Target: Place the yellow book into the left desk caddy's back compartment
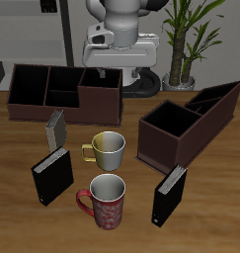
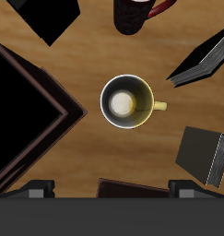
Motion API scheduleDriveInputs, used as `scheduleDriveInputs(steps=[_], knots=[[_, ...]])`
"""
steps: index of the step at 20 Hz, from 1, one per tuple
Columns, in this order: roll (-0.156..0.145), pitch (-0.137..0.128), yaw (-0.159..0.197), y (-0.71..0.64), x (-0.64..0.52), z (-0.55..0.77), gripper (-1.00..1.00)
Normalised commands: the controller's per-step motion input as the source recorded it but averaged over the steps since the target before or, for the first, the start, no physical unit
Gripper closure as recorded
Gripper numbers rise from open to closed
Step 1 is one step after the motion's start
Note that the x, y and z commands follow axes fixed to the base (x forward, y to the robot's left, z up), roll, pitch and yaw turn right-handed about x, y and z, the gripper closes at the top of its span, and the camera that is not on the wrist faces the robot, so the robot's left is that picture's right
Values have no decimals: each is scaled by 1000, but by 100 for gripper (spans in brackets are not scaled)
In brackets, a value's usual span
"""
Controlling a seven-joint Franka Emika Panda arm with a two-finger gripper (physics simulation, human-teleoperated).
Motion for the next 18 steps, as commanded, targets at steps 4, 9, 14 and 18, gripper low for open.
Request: scheduleDriveInputs(steps=[4, 9, 14, 18], knots=[[48, -35, -29, -303, 83, 65, -100], [-7, -26, -5, -512, 34, 2, -100], [-16, -14, -14, -680, -71, -173, -100], [-28, -24, 9, -483, -109, -98, -100]])
